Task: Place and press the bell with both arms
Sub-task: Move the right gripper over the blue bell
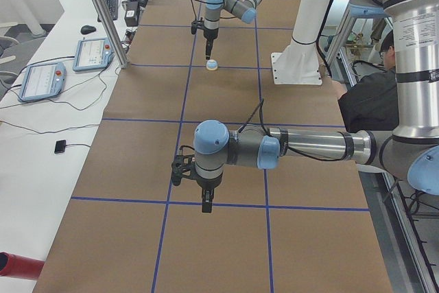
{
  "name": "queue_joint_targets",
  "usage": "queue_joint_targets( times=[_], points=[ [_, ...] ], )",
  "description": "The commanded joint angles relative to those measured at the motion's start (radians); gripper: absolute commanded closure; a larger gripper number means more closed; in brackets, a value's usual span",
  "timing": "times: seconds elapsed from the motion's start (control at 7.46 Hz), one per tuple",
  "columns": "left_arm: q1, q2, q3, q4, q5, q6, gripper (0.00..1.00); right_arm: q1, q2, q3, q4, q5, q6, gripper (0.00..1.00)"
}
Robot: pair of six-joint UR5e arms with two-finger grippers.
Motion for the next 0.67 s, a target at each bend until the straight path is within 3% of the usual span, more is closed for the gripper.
queue_joint_targets(
  times=[0.0,0.54],
  points=[
    [0.002,0.000,0.001,-0.001,0.000,-0.002,0.00,-0.003,-0.010,-0.013,0.021,0.001,-0.002,1.00],
    [0.003,0.000,0.001,-0.001,0.000,-0.002,0.00,-0.022,-0.032,-0.019,0.016,0.001,-0.004,1.00]
  ],
)
